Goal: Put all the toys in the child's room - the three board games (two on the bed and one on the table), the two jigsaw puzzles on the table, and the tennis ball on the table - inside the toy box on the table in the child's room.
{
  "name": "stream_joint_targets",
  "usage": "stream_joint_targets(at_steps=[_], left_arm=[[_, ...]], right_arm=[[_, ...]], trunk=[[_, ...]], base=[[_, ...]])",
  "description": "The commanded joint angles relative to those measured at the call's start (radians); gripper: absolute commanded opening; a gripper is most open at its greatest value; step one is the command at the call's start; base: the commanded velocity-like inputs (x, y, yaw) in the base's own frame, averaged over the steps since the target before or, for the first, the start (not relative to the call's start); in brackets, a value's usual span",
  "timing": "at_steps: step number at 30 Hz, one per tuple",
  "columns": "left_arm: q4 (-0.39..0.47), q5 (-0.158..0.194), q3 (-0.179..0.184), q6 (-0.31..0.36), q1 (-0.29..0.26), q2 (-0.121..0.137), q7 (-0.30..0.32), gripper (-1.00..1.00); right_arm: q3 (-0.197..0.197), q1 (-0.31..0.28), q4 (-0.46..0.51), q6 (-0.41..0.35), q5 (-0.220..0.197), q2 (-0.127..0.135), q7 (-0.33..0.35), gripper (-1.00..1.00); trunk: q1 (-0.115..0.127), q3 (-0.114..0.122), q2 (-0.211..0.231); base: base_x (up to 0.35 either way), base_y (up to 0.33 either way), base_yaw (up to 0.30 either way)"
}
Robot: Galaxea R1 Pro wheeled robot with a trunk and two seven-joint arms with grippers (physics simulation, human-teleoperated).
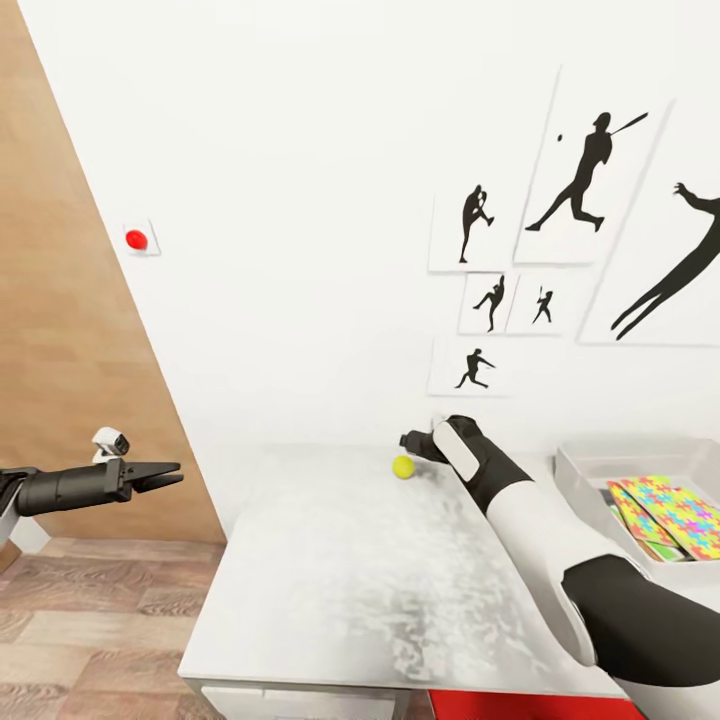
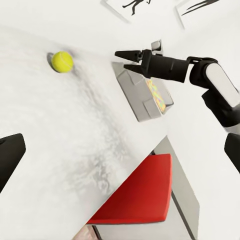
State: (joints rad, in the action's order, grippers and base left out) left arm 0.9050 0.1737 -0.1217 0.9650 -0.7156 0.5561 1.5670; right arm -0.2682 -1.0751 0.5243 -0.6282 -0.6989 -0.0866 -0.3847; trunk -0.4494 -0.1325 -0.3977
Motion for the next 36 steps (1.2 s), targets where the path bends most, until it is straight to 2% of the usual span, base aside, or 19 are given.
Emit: stream_joint_targets(at_steps=[1, 12, 19, 29, 36], left_arm=[[0.0, 0.0, 0.001, 0.011, -0.001, 0.0, 0.004, 1.0], [0.0, 0.0, 0.001, 0.011, -0.001, -0.002, 0.004, 1.0], [0.0, -0.001, 0.001, 0.011, -0.001, -0.002, 0.004, 1.0], [0.0, 0.0, 0.001, 0.011, -0.001, -0.002, 0.004, 1.0], [0.0, -0.001, 0.001, 0.011, -0.001, -0.001, 0.004, 1.0]], right_arm=[[-0.005, 0.001, 0.002, -0.002, -0.011, 0.001, -0.01, 1.0], [-0.003, 0.009, 0.002, -0.004, -0.012, 0.005, -0.009, 1.0], [-0.003, 0.01, 0.003, -0.001, -0.012, 0.021, -0.008, 1.0], [-0.002, 0.009, 0.005, -0.005, -0.01, 0.024, -0.012, 1.0], [-0.002, -0.016, 0.005, -0.02, -0.003, 0.023, -0.02, 1.0]], trunk=[[-0.001, -0.003, -0.002], [-0.001, -0.012, -0.002], [-0.001, -0.015, -0.002], [-0.001, -0.027, -0.002], [-0.001, -0.039, -0.002]], base=[[0.0, 0.0, 0.002], [0.0, 0.0, 0.036], [0.0, 0.0, 0.042], [0.0, 0.0, 0.004], [0.0, 0.0, 0.0]])
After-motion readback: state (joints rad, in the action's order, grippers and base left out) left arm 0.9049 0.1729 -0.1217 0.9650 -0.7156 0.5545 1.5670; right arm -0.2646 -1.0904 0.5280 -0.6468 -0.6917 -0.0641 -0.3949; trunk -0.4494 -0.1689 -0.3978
